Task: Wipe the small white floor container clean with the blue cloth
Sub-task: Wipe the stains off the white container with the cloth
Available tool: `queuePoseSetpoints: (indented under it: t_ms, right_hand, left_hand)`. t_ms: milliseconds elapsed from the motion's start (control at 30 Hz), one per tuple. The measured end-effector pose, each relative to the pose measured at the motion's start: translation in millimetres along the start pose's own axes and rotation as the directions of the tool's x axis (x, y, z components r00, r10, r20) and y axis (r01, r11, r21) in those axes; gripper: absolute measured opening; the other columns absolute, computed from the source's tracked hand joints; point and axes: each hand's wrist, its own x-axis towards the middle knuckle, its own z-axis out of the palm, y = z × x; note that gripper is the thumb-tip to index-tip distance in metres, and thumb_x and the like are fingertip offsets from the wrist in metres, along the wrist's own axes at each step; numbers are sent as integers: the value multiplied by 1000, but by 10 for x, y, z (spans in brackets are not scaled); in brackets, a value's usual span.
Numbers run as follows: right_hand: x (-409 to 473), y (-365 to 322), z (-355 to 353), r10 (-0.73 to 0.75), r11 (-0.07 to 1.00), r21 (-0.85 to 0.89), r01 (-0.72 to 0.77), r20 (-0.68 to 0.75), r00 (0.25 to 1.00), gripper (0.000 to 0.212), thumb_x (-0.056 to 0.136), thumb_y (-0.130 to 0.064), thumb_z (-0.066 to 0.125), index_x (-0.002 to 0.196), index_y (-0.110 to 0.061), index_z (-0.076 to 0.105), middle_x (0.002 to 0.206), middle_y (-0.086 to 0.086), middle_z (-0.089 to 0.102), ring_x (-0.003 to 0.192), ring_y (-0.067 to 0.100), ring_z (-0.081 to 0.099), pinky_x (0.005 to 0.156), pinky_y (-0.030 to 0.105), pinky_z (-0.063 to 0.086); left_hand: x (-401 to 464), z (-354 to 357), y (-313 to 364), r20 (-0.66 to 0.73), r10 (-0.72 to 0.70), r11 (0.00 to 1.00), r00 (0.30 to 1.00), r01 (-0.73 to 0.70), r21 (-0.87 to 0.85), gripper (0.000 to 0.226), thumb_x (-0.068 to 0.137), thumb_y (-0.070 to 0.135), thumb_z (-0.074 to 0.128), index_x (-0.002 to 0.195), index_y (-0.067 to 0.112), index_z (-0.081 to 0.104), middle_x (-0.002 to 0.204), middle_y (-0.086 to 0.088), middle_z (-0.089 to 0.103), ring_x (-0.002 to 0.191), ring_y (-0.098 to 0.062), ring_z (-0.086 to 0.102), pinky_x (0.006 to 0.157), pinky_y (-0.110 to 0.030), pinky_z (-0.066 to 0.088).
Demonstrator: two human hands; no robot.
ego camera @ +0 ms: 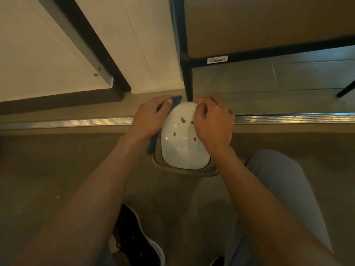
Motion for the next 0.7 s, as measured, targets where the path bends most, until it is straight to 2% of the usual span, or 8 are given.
queuePoseSetpoints:
  t_ms: [100,167,233,300,433,533,633,700]
  right_hand:
    - [16,-3,-12,9,1000,-13,-9,7,1000,27,97,-25,45,103,-23,71,106,-4,66,95,16,58,93,44,41]
    - [17,2,-15,3,1000,-22,-3,9,1000,27,97,-25,44,104,-23,70,107,-3,66,95,16,58,93,42,41]
    - [12,13,-9,-12,1000,-22,12,4,1000,27,97,-25,45,105,-23,70,107,-3,67,95,15,58,92,40,40]
    - [6,26,0,-23,999,-24,23,6,1000,26,97,-25,45,104,-23,70,107,-3,66,94,14,58,90,37,37]
    - [1,17,8,-22,1000,-4,22,2,1000,25,96,-24,46,101,-22,71,104,-3,65,90,13,57,91,39,39]
    - [15,2,-2,-6,1000,-4,6,11,1000,26,96,-24,44,100,-22,70,103,-4,65,91,14,57,93,46,43]
    - [24,5,-1,-1,1000,-23,1,21,1000,29,97,-26,41,103,-21,69,106,-3,66,94,15,59,94,49,44]
    - [18,20,7,-13,1000,-22,13,14,1000,29,97,-25,42,104,-21,70,107,-2,66,95,15,59,94,48,45]
  left_hand:
    - [175,86,200,54,-52,992,997,46,115,35,106,39,40,128,31,66,122,6,66,105,-10,55,89,-27,39]
    - [126,138,226,41,76,975,996,-83,207,36,106,38,40,127,30,67,123,5,68,104,-9,55,94,-29,41]
    - [-12,131,99,8,245,943,969,-240,228,39,105,41,38,131,29,64,130,7,66,117,-10,56,110,-35,37]
    - [-185,97,-86,-47,306,939,951,-293,179,37,105,42,40,136,32,59,138,14,57,130,-6,49,116,-26,26]
    - [-132,36,2,-49,17,997,999,-21,-80,27,106,41,45,129,43,59,123,16,61,117,-9,57,99,-27,44]
    - [191,101,238,57,-164,987,985,163,8,29,104,43,45,119,38,68,110,10,67,99,-9,60,84,-28,48]
    - [180,155,252,64,27,989,998,-36,145,31,103,46,45,120,38,70,115,9,70,101,-9,60,94,-36,48]
    - [-7,125,105,8,181,970,983,-180,165,32,102,48,45,125,41,66,126,14,66,116,-8,55,108,-36,37]
